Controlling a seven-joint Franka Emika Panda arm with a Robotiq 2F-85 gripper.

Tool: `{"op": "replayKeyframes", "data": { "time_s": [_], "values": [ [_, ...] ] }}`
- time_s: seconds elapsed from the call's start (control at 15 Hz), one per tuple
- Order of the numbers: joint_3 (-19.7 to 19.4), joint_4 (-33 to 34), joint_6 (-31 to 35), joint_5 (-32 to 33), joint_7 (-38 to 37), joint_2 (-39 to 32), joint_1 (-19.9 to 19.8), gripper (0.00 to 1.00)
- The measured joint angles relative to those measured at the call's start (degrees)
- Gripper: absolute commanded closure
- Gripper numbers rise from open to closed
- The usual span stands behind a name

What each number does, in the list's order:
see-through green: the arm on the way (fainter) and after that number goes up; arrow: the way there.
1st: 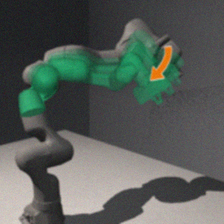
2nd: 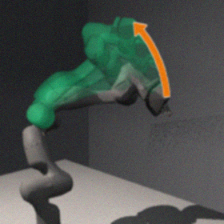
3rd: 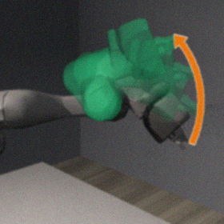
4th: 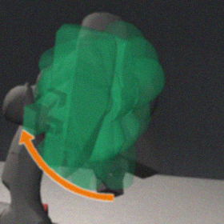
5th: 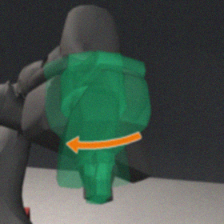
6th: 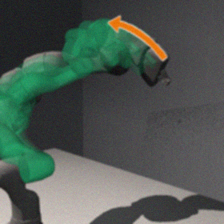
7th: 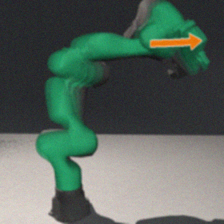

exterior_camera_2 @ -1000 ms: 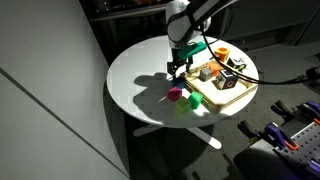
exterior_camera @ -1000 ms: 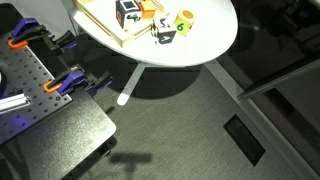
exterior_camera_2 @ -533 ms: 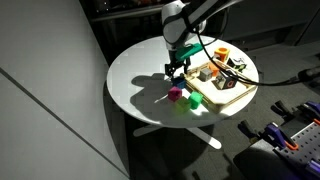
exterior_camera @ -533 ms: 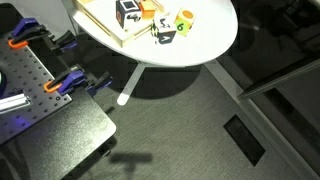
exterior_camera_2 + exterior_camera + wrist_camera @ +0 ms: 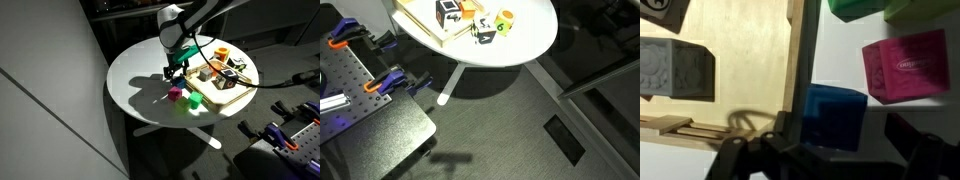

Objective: Put the blue block on the tray

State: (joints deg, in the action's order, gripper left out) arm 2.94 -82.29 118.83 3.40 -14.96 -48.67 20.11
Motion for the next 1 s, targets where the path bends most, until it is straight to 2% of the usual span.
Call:
{"op": "replayKeyframes", "data": {
  "time_s": [0.6, 0.73, 1.0],
  "values": [
    [-1.16, 3.30, -2.33, 2.75, -2.05, -2.52, 1.36, 0.00],
    [-1.24, 3.83, -2.69, 2.87, -2.15, -2.92, 1.43, 0.26],
    [-1.50, 5.14, -4.29, 3.16, -2.33, -3.38, 1.45, 0.57]
  ]
}}
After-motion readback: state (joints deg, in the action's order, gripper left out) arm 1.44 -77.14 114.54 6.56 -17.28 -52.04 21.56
